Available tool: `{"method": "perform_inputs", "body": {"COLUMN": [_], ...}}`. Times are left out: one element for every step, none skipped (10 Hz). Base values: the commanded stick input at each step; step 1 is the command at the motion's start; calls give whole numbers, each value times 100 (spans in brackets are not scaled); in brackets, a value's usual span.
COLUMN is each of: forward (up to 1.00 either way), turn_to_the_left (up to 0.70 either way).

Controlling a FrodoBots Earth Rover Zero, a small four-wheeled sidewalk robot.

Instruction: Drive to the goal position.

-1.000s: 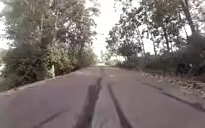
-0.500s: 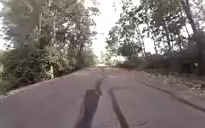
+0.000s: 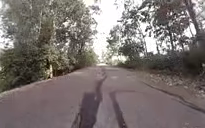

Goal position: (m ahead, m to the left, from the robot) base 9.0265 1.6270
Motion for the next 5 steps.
{"method": "perform_inputs", "body": {"forward": [70, 70, 70, 70, 70], "turn_to_the_left": [0, 0, 0, 0, 0]}}
